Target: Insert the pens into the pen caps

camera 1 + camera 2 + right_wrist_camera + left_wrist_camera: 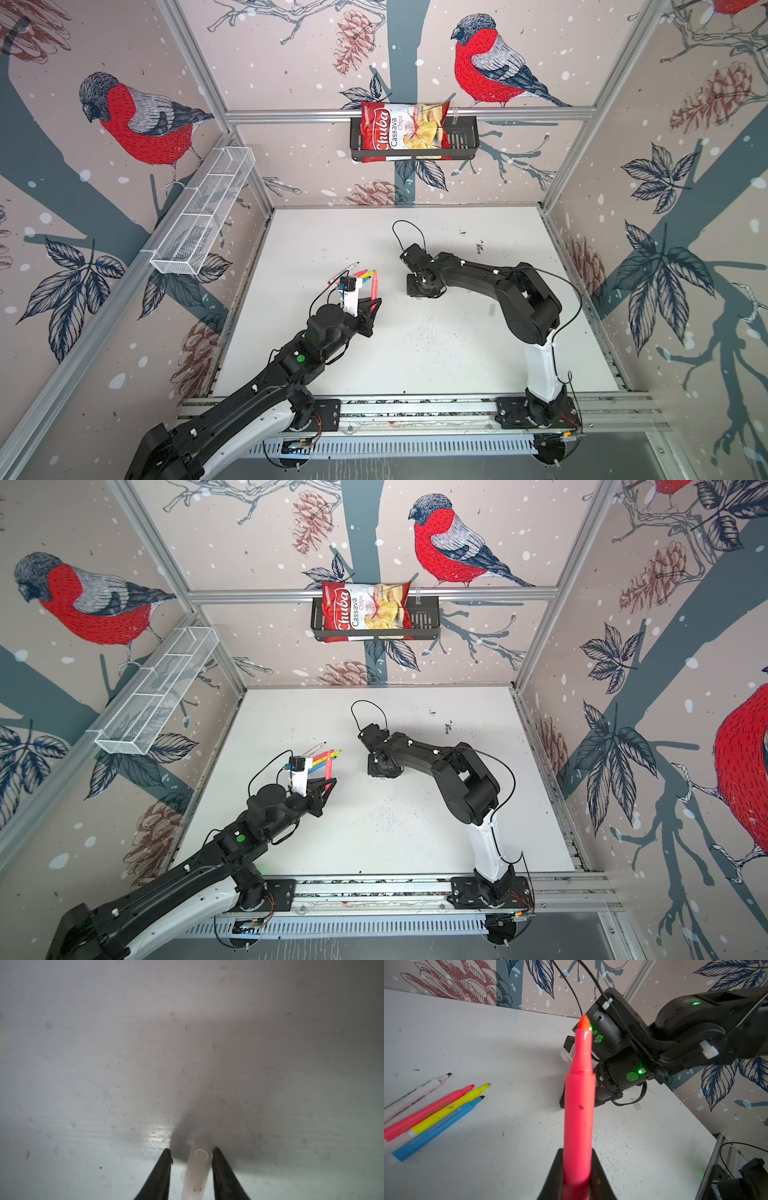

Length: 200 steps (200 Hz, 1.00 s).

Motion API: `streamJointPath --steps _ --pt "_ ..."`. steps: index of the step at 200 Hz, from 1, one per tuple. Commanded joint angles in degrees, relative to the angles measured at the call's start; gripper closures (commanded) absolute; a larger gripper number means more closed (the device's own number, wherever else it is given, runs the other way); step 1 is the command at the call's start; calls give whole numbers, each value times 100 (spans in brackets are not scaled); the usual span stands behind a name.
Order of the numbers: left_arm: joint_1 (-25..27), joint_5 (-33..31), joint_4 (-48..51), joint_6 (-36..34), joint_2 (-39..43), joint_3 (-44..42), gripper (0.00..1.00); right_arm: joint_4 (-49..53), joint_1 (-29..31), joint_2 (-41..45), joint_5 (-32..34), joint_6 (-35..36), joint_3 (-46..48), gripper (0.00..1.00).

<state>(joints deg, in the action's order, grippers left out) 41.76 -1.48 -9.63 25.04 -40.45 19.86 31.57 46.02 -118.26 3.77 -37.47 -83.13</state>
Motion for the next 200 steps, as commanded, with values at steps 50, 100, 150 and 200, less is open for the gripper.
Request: streamJointPath --steps 50,100,150,200 --pt "-9 -31 40 -51 46 36 100 379 55 -58 57 179 -202 64" --pt "-10 -7 14 -72 -65 88 100 564 125 -68 279 278 -151 66" --pt "-12 24 -4 -86 -108 137 100 666 180 -180 296 445 -207 71" --pt "-11 24 55 -75 -50 98 100 657 179 -268 238 590 -273 75"
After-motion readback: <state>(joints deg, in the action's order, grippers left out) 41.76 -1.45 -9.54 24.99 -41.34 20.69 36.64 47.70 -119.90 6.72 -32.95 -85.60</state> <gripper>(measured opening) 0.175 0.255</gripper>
